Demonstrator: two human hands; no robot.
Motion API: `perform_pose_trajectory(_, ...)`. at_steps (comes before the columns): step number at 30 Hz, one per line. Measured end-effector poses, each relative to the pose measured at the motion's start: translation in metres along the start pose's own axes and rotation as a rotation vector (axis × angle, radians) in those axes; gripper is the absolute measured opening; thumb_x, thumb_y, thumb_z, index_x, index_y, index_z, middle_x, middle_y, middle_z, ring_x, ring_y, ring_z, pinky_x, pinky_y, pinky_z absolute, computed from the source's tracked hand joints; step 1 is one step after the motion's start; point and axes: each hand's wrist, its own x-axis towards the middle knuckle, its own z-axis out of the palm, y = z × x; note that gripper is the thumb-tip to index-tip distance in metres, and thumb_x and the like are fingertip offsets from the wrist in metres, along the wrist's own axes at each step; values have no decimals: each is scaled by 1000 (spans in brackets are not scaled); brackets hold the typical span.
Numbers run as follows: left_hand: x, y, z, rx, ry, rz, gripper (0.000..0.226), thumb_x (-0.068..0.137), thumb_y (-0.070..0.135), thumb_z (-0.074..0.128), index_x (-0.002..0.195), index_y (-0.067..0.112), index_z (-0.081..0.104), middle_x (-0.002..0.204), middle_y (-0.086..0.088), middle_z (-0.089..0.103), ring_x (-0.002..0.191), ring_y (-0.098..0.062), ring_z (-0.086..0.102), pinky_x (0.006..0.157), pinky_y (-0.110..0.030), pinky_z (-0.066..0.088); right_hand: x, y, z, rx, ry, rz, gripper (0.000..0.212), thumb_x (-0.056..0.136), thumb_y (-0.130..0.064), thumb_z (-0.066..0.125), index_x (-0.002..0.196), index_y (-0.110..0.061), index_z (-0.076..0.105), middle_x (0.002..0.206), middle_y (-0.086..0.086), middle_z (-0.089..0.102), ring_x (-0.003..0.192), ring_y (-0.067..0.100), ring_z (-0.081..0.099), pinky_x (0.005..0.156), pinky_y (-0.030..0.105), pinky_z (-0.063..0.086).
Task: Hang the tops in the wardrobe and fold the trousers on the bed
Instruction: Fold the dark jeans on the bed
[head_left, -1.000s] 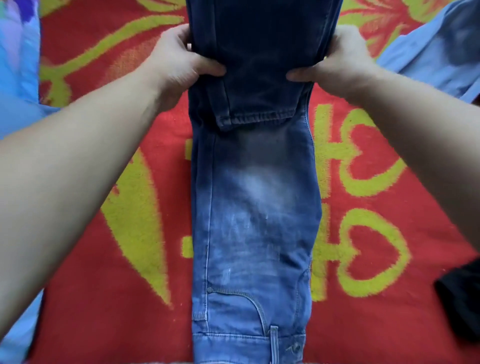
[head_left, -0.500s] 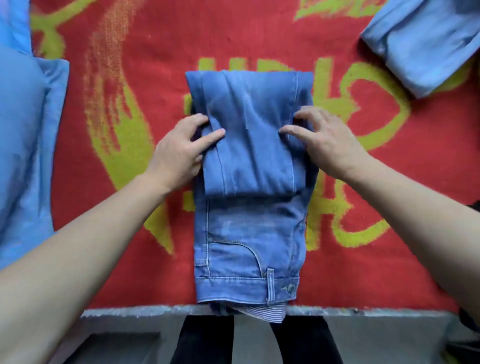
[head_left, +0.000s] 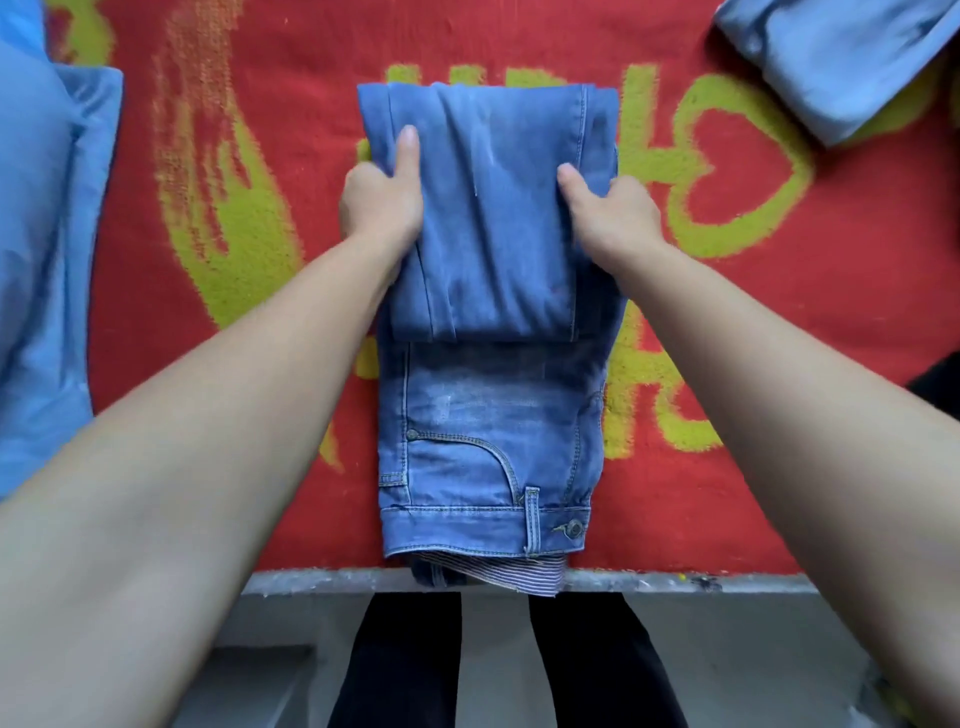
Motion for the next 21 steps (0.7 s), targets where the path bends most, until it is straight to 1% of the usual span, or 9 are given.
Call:
perform_pose_trajectory(2, 3, -1, 8, 181, 93, 181, 57, 100, 56, 38, 111, 9, 67, 114, -11, 70, 109, -33, 62, 89, -37, 47, 3, 0, 9, -89, 70, -50, 61, 94, -66, 44, 116, -12, 60, 122, 8, 64, 114, 31, 58, 81, 34, 40)
perform_pose_trajectory(5, 12, -9, 17, 203, 210, 294, 54, 103, 50, 35, 107, 5, 63, 111, -14, 69, 106, -36, 60, 83, -39, 38, 7, 8, 21, -112, 200, -114, 57, 99, -62, 39, 111, -9, 56, 117, 14, 64, 110, 35, 57, 75, 35, 30)
perform_pose_trajectory(9, 18, -20, 30, 117, 288, 211, 53, 105, 45, 35, 104, -2, 61, 112, -23, 67, 107, -41, 56, 82, -39, 31, 8, 20, 33, -92, 396, -315, 45, 106, -42, 39, 108, 1, 52, 107, 25, 63, 100, 44, 55, 69, 38, 19)
perform_pose_trajectory(13, 18, -17, 39, 114, 315, 125, 46, 104, 43, 34, 127, 6, 48, 123, -20, 63, 116, -39, 56, 84, -39, 34, 15, 13, 41, -196, 385, -273, 44, 105, -38, 39, 132, -4, 47, 128, 20, 57, 113, 41, 55, 80, 46, 35)
perform_pose_trajectory(15, 14, -14, 30, 165, 403, 289, 51, 101, 35, 41, 143, 6, 37, 140, -20, 50, 130, -36, 47, 96, -36, 35, 10, 11, 35, -278, 495, -400, 58, 99, -29, 46, 152, -10, 32, 149, 19, 41, 129, 38, 49, 94, 45, 41)
perform_pose_trajectory(17, 19, -14, 18, 292, 494, 613, 57, 100, 36, 42, 151, 12, 34, 152, -24, 33, 139, -35, 37, 110, -36, 29, 13, 12, 22, -452, 597, -673, 63, 97, -24, 46, 157, -16, 28, 159, 26, 24, 143, 40, 34, 109, 46, 36)
perform_pose_trajectory(18, 26, -17, 15, 430, 427, 725, 57, 102, 43, 37, 154, 19, 30, 157, -23, 25, 145, -35, 28, 115, -42, 24, 20, 15, 16, -577, 540, -759, 61, 101, -31, 42, 158, -20, 26, 162, 27, 18, 148, 42, 25, 115, 49, 29)
perform_pose_trajectory(19, 34, -21, 14, 572, 272, 751, 58, 103, 52, 28, 156, 28, 22, 163, -18, 14, 150, -32, 17, 118, -49, 18, 29, 19, 10, -693, 423, -763, 60, 104, -42, 35, 159, -26, 21, 164, 24, 11, 151, 42, 16, 119, 52, 22)
perform_pose_trajectory(21, 52, -28, 17, 715, -72, 620, 62, 100, 62, 13, 156, 39, 1, 166, -4, -7, 153, -24, -3, 119, -59, 4, 48, 26, 7, -792, 140, -618, 64, 102, -61, 22, 159, -38, 4, 168, 12, -4, 153, 40, 3, 122, 56, 8)
